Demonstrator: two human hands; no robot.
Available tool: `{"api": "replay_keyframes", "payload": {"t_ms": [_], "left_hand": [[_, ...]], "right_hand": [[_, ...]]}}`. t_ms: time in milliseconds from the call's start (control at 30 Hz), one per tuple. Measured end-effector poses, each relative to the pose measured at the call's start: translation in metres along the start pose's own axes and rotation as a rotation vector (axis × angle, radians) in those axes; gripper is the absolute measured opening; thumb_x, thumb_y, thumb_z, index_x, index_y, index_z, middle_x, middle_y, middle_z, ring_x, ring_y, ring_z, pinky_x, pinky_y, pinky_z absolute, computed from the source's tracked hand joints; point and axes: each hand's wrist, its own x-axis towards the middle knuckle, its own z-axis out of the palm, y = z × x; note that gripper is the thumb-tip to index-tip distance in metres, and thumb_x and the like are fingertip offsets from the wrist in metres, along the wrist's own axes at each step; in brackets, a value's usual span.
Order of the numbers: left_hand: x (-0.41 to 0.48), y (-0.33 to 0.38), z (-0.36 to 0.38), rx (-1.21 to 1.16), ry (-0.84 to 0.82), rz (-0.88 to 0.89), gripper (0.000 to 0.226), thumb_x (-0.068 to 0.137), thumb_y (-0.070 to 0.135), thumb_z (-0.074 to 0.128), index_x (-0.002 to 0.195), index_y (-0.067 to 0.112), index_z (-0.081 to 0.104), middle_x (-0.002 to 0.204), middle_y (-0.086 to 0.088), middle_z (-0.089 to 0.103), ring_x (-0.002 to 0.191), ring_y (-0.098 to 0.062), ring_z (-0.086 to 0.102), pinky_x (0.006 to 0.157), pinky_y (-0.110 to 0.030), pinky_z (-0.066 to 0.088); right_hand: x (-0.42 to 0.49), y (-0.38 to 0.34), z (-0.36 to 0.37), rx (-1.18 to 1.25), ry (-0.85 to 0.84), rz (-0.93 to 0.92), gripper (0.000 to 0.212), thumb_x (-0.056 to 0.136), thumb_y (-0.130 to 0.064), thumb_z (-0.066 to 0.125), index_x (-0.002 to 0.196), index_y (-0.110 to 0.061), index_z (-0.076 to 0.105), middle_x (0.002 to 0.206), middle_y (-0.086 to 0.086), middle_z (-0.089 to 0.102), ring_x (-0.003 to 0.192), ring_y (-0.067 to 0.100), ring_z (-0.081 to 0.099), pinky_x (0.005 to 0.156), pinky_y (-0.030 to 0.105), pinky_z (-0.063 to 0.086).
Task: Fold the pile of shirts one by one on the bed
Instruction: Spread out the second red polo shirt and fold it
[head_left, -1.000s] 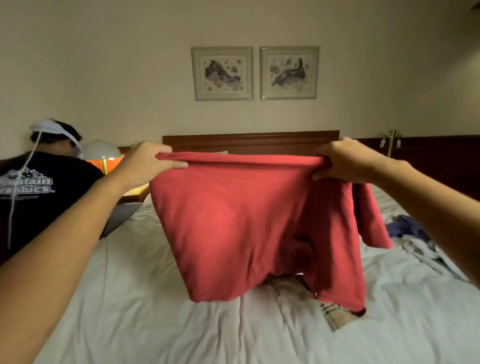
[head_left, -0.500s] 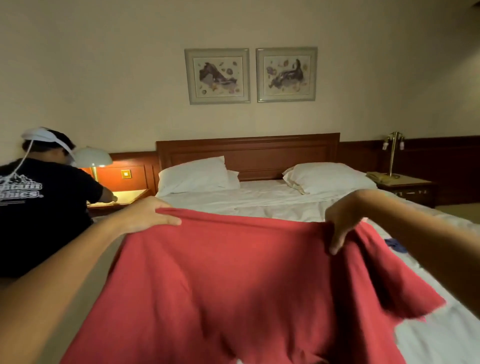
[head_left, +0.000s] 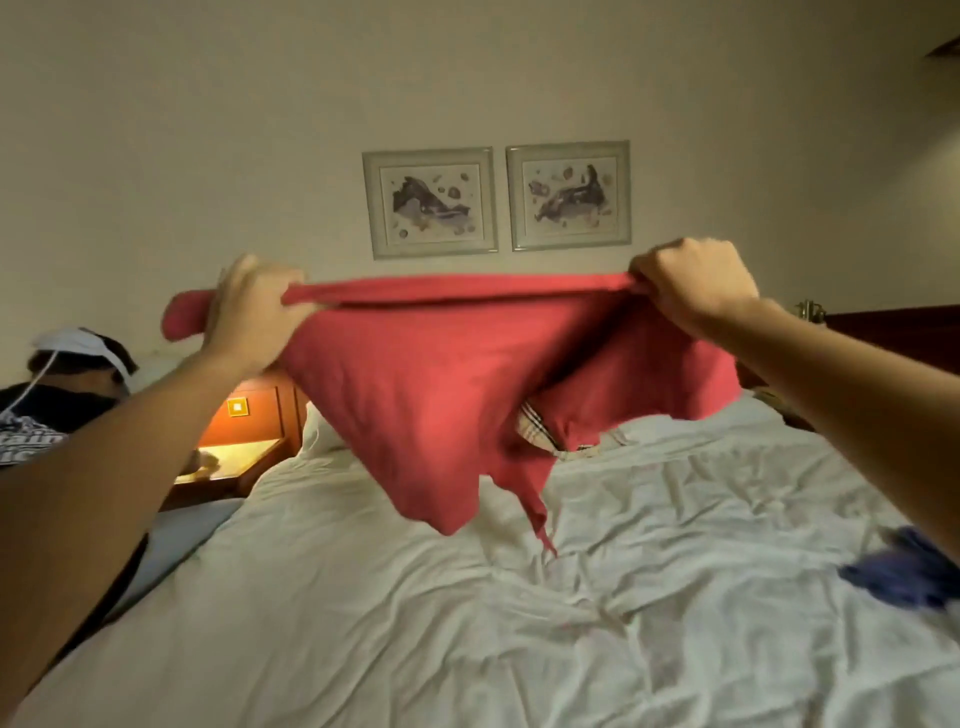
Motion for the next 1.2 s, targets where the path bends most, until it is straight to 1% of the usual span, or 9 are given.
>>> {"api": "replay_keyframes", "payload": {"t_ms": [133, 300, 400, 533, 700, 900, 967, 1067, 1200], "left_hand": [[-0.138, 0.003, 0.017, 0.079, -0.361, 0.074, 0.025, 0.077, 0.041, 0.081, 0.074, 0.019, 0.07, 0.07, 0.001, 0.049, 0.075, -0.028, 0.049, 0.067, -0.036, 0.037], [-0.328, 0.027, 0.015, -0.008, -1.015, -0.072, 0.038, 0.079, 0.073, 0.06, 0.074, 0.035, 0.06, 0.082, 0.011, 0.051, 0.086, -0.015, 0.056, 0.073, -0.029, 0.042], [-0.417, 0.042, 0.005, 0.006, -1.189, -0.121, 0.052, 0.081, 0.072, 0.06, 0.103, 0.026, 0.069, 0.105, 0.009, 0.062, 0.108, -0.015, 0.058, 0.092, -0.026, 0.043], [-0.476, 0.057, -0.019, -0.068, -1.226, -0.196, 0.058, 0.087, 0.056, 0.065, 0.129, 0.015, 0.065, 0.145, 0.01, 0.05, 0.13, -0.008, 0.05, 0.108, -0.016, 0.031], [-0.462, 0.062, -0.037, 0.106, -1.181, -0.01, 0.05, 0.091, 0.06, 0.057, 0.124, 0.024, 0.067, 0.125, 0.01, 0.064, 0.114, -0.017, 0.057, 0.096, -0.028, 0.04], [-0.437, 0.059, -0.057, 0.005, -1.539, -0.128, 0.043, 0.085, 0.063, 0.065, 0.065, 0.027, 0.054, 0.068, 0.011, 0.06, 0.067, -0.006, 0.058, 0.063, -0.023, 0.04], [-0.437, 0.062, -0.058, -0.009, -1.617, -0.217, 0.051, 0.081, 0.07, 0.064, 0.067, 0.022, 0.05, 0.066, 0.011, 0.054, 0.06, -0.005, 0.05, 0.062, -0.023, 0.038], [-0.448, 0.068, -0.053, -0.1, -1.461, -0.422, 0.061, 0.079, 0.08, 0.049, 0.078, 0.02, 0.061, 0.083, 0.008, 0.067, 0.079, -0.012, 0.063, 0.084, -0.029, 0.049], [-0.476, 0.071, -0.044, 0.044, -1.203, -0.561, 0.041, 0.091, 0.068, 0.05, 0.11, 0.033, 0.062, 0.144, -0.011, 0.039, 0.136, -0.038, 0.036, 0.114, -0.044, 0.027]], "right_hand": [[-0.113, -0.034, 0.032, 0.08, -0.339, -0.239, 0.01, 0.086, -0.031, 0.069, 0.094, -0.024, 0.069, 0.094, 0.004, 0.073, 0.085, 0.029, 0.07, 0.067, 0.031, 0.051], [-0.289, -0.082, 0.059, 0.234, -0.868, -0.268, 0.025, 0.093, -0.046, 0.054, 0.106, -0.028, 0.064, 0.101, -0.003, 0.068, 0.095, 0.022, 0.064, 0.074, 0.031, 0.042], [-0.37, -0.101, 0.049, 0.4, -1.062, -0.259, 0.035, 0.087, -0.053, 0.064, 0.113, -0.03, 0.066, 0.106, -0.004, 0.069, 0.098, 0.018, 0.063, 0.078, 0.026, 0.041], [-0.438, -0.109, 0.024, 0.536, -1.186, -0.15, 0.033, 0.074, -0.064, 0.068, 0.077, -0.032, 0.059, 0.074, -0.015, 0.063, 0.066, 0.0, 0.055, 0.059, 0.018, 0.035], [-0.455, -0.099, -0.005, 0.443, -1.085, -0.071, 0.05, 0.076, -0.076, 0.059, 0.082, -0.027, 0.055, 0.069, -0.015, 0.055, 0.062, 0.003, 0.05, 0.057, 0.02, 0.036], [-0.428, -0.103, -0.045, 0.827, -1.68, 0.159, 0.069, 0.075, -0.089, 0.048, 0.073, -0.026, 0.076, 0.059, 0.002, 0.068, 0.045, 0.013, 0.051, 0.045, 0.024, 0.039], [-0.431, -0.105, -0.047, 0.821, -1.501, 0.263, 0.07, 0.08, -0.083, 0.048, 0.078, -0.019, 0.076, 0.059, 0.006, 0.069, 0.045, 0.015, 0.054, 0.046, 0.022, 0.04], [-0.447, -0.11, -0.036, 0.7, -1.073, 0.229, 0.042, 0.092, -0.061, 0.053, 0.087, -0.022, 0.071, 0.076, 0.0, 0.071, 0.074, 0.011, 0.066, 0.073, 0.027, 0.05], [-0.48, -0.133, -0.031, 0.643, -1.108, 0.119, 0.025, 0.096, -0.045, 0.057, 0.108, -0.025, 0.066, 0.098, -0.003, 0.064, 0.092, 0.016, 0.063, 0.086, 0.033, 0.046]]}}
